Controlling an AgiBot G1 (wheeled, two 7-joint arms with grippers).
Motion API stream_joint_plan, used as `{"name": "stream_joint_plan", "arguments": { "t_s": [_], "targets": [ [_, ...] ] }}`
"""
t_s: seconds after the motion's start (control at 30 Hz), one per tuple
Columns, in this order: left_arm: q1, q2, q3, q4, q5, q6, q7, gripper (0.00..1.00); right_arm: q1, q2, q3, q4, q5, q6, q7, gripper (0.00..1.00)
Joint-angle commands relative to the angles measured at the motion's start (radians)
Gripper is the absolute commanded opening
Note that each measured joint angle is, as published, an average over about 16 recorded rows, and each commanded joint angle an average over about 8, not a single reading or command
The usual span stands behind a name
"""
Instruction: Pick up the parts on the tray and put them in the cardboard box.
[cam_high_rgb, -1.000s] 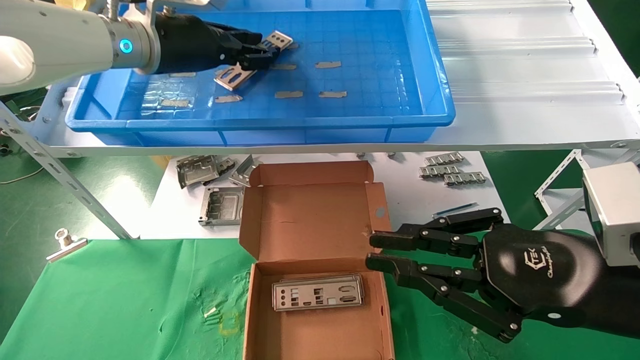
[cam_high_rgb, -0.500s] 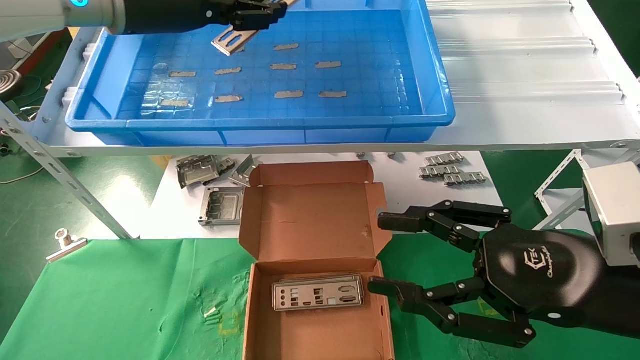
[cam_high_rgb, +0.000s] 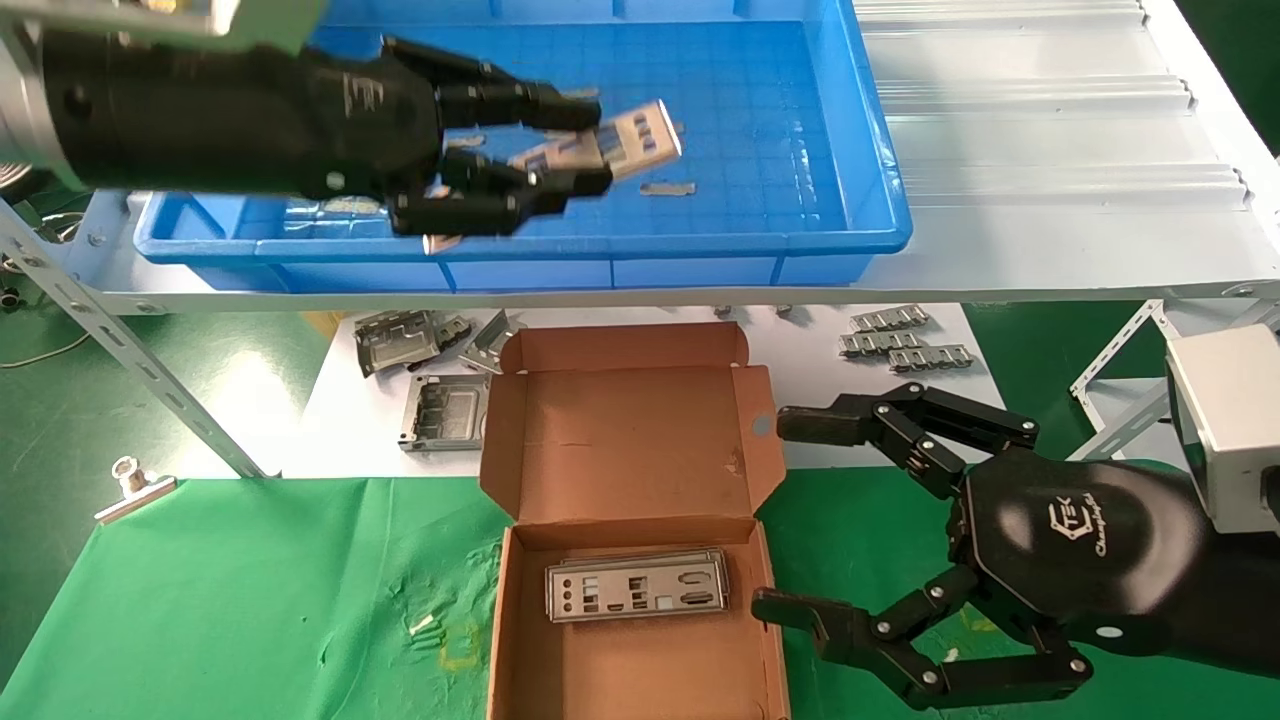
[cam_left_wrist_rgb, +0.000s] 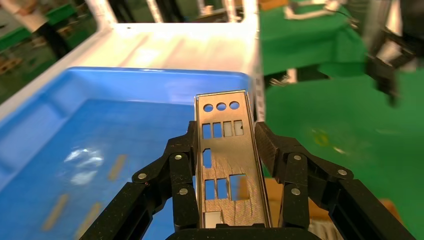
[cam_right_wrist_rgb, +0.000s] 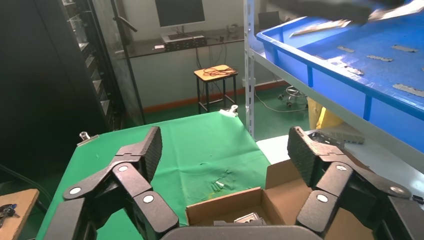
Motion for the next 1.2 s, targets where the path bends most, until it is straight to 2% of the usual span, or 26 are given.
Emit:
{"name": "stream_joint_plan", "arguments": {
  "t_s": [0.03, 0.23, 0.4, 0.63, 0.77, 0.9, 0.93, 1.13, 1.17, 1.2],
  "targets": [
    [0.028, -0.02, 0.008, -0.052, -0.023, 0.032, 0.019, 0.0, 0.0, 0.0, 0.0, 0.0, 0.0, 0.0, 0.0, 1.0],
    [0.193, -0.134, 0.09, -0.375, -0.119, -0.004, -0.019, 0.0, 0.0, 0.0, 0.0, 0.0, 0.0, 0.0, 0.0, 1.0],
    [0.353, -0.141, 0.12, -0.518, -0.117, -0.085, 0.024, 0.0, 0.0, 0.0, 0.0, 0.0, 0.0, 0.0, 0.0, 1.0],
    [0.546, -0.074, 0.16, -0.582, -0.027, -0.295, 0.108, 0.0, 0.0, 0.0, 0.0, 0.0, 0.0, 0.0, 0.0, 1.0],
    [0.604, -0.031, 0.179, -0.573, 0.022, -0.393, 0.126, 0.0, 0.0, 0.0, 0.0, 0.0, 0.0, 0.0, 0.0, 1.0],
    [0.628, 0.008, 0.193, -0.534, 0.05, -0.443, 0.134, 0.02, 0.0, 0.0, 0.0, 0.0, 0.0, 0.0, 0.0, 1.0],
    [0.629, 0.017, 0.197, -0.522, 0.056, -0.45, 0.138, 0.1, 0.0, 0.0, 0.0, 0.0, 0.0, 0.0, 0.0, 1.0],
    [0.625, 0.057, 0.208, -0.457, 0.079, -0.477, 0.161, 0.85, 0.0, 0.0, 0.0, 0.0, 0.0, 0.0, 0.0, 1.0],
    [0.623, 0.062, 0.209, -0.447, 0.082, -0.479, 0.164, 0.96, 0.0, 0.0, 0.0, 0.0, 0.0, 0.0, 0.0, 1.0],
    [0.622, 0.067, 0.211, -0.437, 0.085, -0.481, 0.166, 1.0, 0.0, 0.0, 0.0, 0.0, 0.0, 0.0, 0.0, 1.0]
  ]
}}
